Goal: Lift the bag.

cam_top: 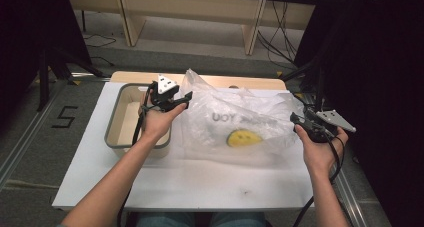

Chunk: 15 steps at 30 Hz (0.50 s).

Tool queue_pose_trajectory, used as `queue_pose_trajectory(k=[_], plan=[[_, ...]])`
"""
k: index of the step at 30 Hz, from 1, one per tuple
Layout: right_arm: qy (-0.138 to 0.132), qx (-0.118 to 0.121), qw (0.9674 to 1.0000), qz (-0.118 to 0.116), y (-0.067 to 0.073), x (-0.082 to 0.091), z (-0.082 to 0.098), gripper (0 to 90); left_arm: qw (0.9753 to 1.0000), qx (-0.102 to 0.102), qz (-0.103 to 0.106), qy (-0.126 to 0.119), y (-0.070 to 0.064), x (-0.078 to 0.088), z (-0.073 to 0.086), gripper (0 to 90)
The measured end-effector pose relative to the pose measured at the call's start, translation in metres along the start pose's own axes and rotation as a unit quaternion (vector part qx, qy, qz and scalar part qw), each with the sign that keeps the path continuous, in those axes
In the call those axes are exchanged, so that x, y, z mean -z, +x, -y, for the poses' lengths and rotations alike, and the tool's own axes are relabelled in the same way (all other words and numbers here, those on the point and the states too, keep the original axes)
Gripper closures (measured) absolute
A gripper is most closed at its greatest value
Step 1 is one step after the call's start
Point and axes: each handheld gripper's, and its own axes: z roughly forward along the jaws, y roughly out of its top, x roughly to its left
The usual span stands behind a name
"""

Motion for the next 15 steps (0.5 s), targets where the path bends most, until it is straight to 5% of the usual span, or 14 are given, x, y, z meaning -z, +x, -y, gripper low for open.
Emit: queue_pose_trajectory(k=[15], plan=[[0.003, -0.005, 1.0000, -0.005, -0.0015, 0.0027, 0.0027, 40.8, 0.9999, -0.008, 0.004, 0.006, -0.0016, 0.0071, 0.0014, 44.1]])
